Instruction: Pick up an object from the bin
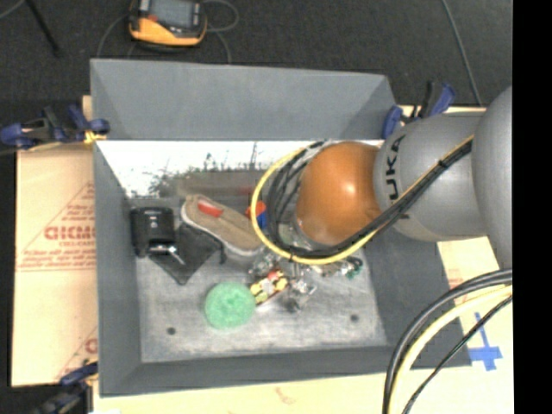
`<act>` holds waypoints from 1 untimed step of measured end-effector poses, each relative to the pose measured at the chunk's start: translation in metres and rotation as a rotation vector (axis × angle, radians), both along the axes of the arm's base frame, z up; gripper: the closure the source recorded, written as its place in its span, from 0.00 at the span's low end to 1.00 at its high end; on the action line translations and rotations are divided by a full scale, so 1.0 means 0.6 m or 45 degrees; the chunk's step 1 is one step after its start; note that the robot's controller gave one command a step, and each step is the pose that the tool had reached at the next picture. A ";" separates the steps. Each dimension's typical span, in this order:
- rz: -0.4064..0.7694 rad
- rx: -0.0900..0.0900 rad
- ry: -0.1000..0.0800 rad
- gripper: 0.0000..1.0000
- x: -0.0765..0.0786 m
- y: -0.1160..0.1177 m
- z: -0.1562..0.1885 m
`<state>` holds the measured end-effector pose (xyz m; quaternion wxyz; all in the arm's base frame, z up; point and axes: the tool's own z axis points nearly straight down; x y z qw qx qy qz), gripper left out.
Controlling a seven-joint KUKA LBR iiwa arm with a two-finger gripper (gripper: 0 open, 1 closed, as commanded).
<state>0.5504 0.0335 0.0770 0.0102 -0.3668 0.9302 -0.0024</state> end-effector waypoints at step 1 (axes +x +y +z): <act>0.001 0.000 0.000 1.00 0.000 0.000 0.000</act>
Offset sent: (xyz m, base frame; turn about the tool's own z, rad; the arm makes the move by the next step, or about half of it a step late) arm 0.0141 0.0115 0.1244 -0.0673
